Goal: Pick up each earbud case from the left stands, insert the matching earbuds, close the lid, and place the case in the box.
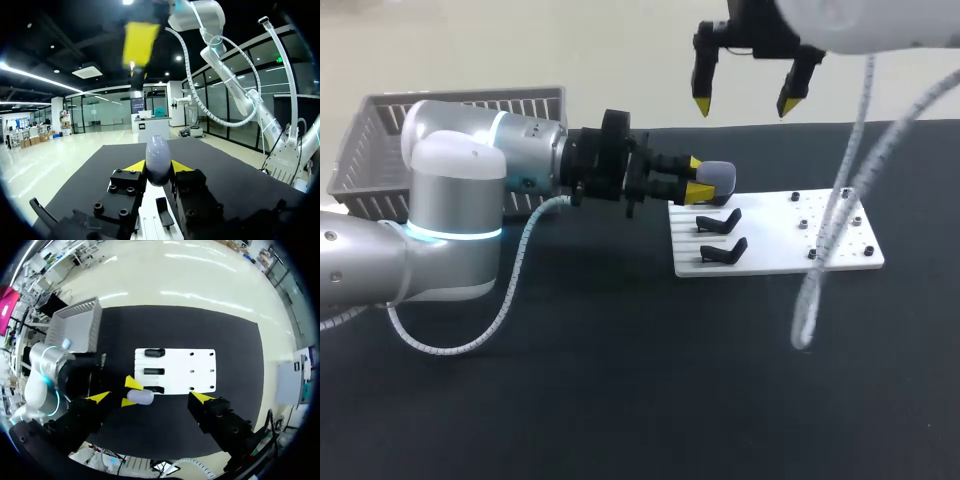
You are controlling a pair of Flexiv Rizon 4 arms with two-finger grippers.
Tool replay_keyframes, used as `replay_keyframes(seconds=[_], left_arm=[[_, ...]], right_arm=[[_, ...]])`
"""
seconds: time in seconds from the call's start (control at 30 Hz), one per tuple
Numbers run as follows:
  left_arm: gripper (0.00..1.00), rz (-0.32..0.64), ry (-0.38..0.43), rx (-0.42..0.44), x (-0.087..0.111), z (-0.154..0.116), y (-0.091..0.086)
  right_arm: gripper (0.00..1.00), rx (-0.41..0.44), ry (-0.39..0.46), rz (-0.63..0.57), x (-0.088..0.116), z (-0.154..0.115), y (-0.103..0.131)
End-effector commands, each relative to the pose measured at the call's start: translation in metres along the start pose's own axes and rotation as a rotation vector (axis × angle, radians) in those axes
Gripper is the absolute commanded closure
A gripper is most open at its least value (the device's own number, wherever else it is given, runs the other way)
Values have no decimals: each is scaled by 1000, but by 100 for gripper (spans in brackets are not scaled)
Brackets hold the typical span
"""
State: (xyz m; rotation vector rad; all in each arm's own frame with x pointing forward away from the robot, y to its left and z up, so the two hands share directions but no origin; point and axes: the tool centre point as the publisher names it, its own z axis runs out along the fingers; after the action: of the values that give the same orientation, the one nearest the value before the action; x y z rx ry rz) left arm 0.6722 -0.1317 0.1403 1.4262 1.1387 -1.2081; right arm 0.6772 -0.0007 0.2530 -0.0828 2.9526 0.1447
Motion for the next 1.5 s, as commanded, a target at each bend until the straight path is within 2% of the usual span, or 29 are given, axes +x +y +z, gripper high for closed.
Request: replay_keyframes(seconds=[0.03, 0.23, 0.37, 0.53, 0.73, 0.93, 1.03, 1.13, 1.23, 1.3, 1.37, 1.43, 1.5], left_arm=[[100, 3, -2, -4, 1, 0, -1], [100, 3, -2, -4, 1, 0, -1], [100, 3, -2, -4, 1, 0, -1], [100, 9, 10, -71, -11, -18, -3], [100, 46, 29, -165, -34, -44, -5], [100, 89, 57, -271, -54, -83, 5], [100, 147, 85, -330, -66, -108, 13], [100, 175, 118, -393, -70, -132, 23], [100, 194, 147, -492, -72, -164, 36], [100, 210, 207, -573, -71, -191, 45], [100, 217, 252, -615, -68, -210, 52], [100, 212, 269, -703, -62, -236, 60], [100, 236, 358, -745, -59, -251, 65]], right_arm=[[0, -96, -331, -36, 42, -20, -10], [0, -139, -437, -24, 52, -40, -17], [0, -123, -441, 3, 49, -42, -24], [0, -133, -441, 7, 49, -42, -25], [0, -133, -441, 7, 49, -42, -25], [0, -133, -441, 7, 49, -42, -25], [0, -133, -441, 7, 49, -42, -25], [0, -133, -441, 7, 49, -42, -25], [0, -133, -441, 7, 49, -42, -25], [0, -133, -441, 7, 49, -42, -25], [0, -133, -441, 7, 49, -42, -25], [0, -133, -441, 7, 49, -42, -25], [0, -133, -441, 7, 49, -42, -25]])
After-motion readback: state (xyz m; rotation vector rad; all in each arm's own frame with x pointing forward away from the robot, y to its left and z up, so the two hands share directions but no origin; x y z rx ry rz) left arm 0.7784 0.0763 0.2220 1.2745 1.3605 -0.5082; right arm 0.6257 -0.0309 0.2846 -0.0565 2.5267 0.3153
